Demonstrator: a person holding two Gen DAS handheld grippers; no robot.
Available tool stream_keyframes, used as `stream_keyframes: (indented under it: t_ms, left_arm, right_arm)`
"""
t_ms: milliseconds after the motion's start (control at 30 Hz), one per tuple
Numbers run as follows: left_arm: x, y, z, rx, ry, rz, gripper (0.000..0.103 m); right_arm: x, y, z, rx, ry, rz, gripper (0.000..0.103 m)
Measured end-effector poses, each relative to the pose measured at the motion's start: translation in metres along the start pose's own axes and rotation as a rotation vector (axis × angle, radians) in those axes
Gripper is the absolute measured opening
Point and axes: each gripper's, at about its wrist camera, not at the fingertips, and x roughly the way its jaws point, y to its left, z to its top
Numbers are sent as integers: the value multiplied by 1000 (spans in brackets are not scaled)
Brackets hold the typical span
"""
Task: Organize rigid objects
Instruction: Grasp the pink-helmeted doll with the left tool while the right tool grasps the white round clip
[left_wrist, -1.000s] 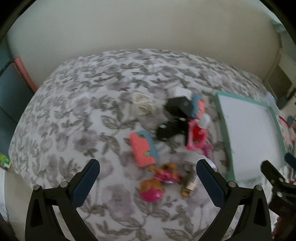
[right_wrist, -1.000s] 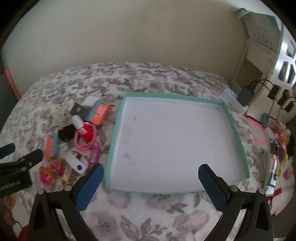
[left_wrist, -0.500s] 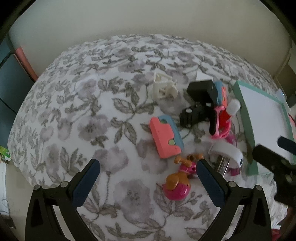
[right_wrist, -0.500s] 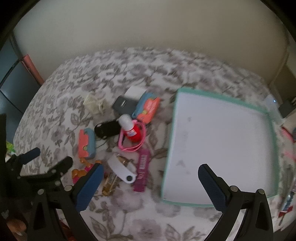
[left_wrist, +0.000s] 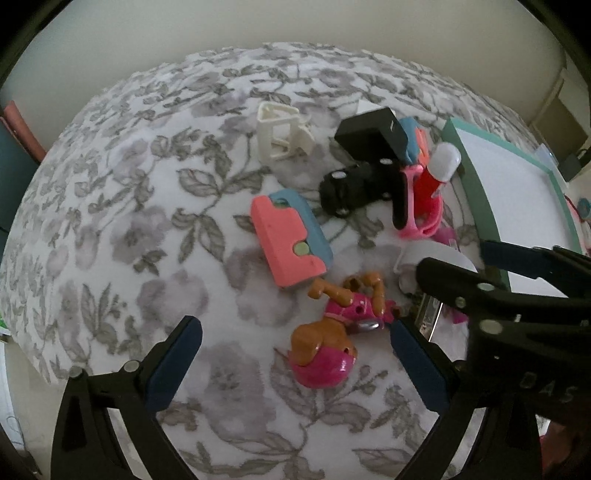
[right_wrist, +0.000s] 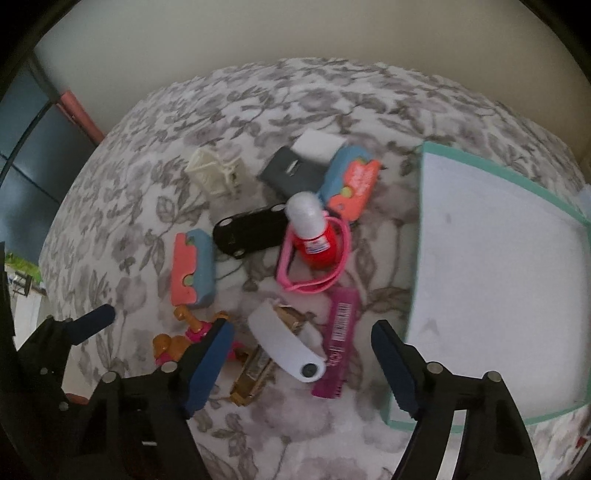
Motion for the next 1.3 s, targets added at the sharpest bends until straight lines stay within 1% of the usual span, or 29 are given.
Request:
stream_keyframes:
  t_ms: [67, 100, 167, 200, 267, 300, 367, 400, 533, 633, 667, 867, 1100, 1167, 1233, 1300]
  left_arm:
    - [3, 0, -1, 1, 15, -17, 90]
    - [5, -1, -2, 1, 20, -25, 89]
    - [7, -2, -3, 2, 28, -41, 88]
    - [8, -2, -3, 3, 31, -43, 86]
    - [10, -3, -4, 11, 37, -68, 70]
    - [11, -5, -5, 16, 43, -77, 68]
    - [15, -10, -5, 30, 58, -82, 58]
    - [17, -12, -5, 36, 64, -89, 56]
    - [18, -15, -4, 39, 66, -87, 55]
    - [19, -14, -3, 32, 66, -91, 54]
    - [18, -11, -3, 30, 69, -90, 46]
    - [18, -7, -7, 32, 74, -81, 46]
    - [18, -11, -6, 39, 71, -60, 46]
    - [16, -12, -6, 42, 67, -45, 46]
    - [15, -12, -6, 44, 63, -32, 46]
    - [13, -12, -5, 46, 60, -24, 46]
  right_arm:
    - [4, 3, -1, -16, 7, -10, 67]
    - [5, 5, -1, -25, 9, -14, 66]
    - [8, 8, -2, -42, 11, -26, 53]
    - [9, 9, -3, -48, 12, -26, 52]
    - [12, 11, -5, -61, 16, -36, 47]
    - [13, 12, -6, -68, 18, -39, 46]
    - [13, 14, -7, -80, 15, -50, 45]
    - [13, 14, -8, -81, 14, -49, 44]
    - [13, 10, -8, -62, 12, -38, 43]
    - [11, 7, -7, -40, 9, -28, 34]
    - [10, 5, -7, -30, 9, -23, 33]
    - [6, -5, -8, 12, -1, -9, 30]
    - [-5, -16, -9, 64, -47, -18, 29]
    - [-12, -20, -8, 80, -80, -24, 26]
    - [-16, -26, -7, 102, -96, -4, 23]
    - [-17, -29, -8, 116, -95, 9, 22]
